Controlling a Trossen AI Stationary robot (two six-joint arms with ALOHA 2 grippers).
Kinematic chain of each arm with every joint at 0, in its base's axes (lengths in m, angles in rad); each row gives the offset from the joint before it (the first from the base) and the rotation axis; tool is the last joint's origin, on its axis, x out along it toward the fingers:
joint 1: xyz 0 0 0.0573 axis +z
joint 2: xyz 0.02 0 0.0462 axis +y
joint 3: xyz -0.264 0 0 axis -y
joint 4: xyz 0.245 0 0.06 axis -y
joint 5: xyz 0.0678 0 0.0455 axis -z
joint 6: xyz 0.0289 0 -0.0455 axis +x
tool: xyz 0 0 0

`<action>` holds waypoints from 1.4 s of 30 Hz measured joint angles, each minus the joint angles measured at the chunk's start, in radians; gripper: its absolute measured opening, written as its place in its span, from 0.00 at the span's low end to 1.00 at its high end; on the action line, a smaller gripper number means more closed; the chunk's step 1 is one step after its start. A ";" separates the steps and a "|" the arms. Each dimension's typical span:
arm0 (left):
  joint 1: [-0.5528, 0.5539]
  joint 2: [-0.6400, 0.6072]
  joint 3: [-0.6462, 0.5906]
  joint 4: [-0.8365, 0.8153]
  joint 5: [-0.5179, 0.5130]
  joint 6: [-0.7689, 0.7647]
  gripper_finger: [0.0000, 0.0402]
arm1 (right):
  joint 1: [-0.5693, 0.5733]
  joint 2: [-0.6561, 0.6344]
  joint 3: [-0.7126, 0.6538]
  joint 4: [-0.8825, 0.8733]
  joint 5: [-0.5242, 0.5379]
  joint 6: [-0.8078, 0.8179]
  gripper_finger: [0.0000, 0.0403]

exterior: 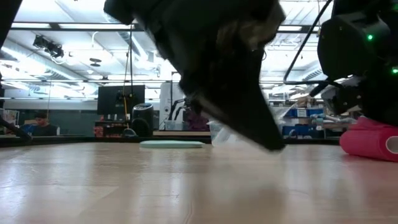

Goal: Roll bandage
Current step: Roll the red bandage

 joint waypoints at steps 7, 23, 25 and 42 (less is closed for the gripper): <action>0.001 -0.001 0.001 0.013 -0.008 0.019 0.18 | 0.023 -0.004 0.012 0.052 0.005 -0.009 0.01; 0.001 -0.003 0.002 0.012 -0.015 0.019 0.18 | 0.107 -0.112 0.247 -0.120 0.109 0.138 0.01; 0.001 -0.003 0.002 0.012 -0.015 0.019 0.18 | 0.107 -0.108 0.247 -0.116 0.112 0.140 0.01; -0.005 -0.004 0.003 0.011 -0.015 0.012 0.18 | 0.082 -0.102 0.070 0.181 0.074 0.148 0.01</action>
